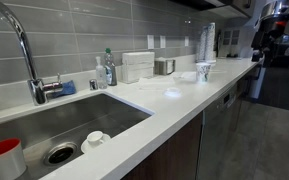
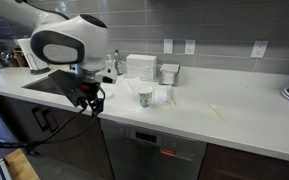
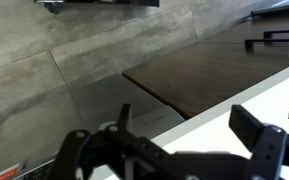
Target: Push the bottom left button on the left side of the dish washing machines screen display
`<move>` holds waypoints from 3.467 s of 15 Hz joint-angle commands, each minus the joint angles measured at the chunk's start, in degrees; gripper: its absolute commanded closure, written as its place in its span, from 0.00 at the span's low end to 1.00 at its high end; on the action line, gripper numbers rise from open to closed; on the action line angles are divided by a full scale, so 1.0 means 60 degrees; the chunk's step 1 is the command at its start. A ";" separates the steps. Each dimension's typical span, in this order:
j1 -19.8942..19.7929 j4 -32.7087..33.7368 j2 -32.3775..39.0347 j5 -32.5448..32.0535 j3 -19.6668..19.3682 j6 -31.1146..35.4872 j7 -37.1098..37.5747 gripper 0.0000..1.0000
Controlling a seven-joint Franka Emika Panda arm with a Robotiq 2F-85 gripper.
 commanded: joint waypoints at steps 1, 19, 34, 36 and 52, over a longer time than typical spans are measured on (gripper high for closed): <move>0.0049 -0.0564 0.0655 0.1204 -0.0219 0.0867 -0.0846 0.00; -0.0102 -0.0380 0.2358 0.1707 0.0142 0.1370 -0.1239 0.00; -0.1636 0.2010 0.6974 0.4241 0.1559 0.2525 -0.4068 1.00; -0.1862 0.2312 0.7330 0.4714 0.1826 0.2775 -0.4253 0.96; -0.2485 0.3482 0.8345 0.6509 0.2164 0.2168 -0.4839 0.96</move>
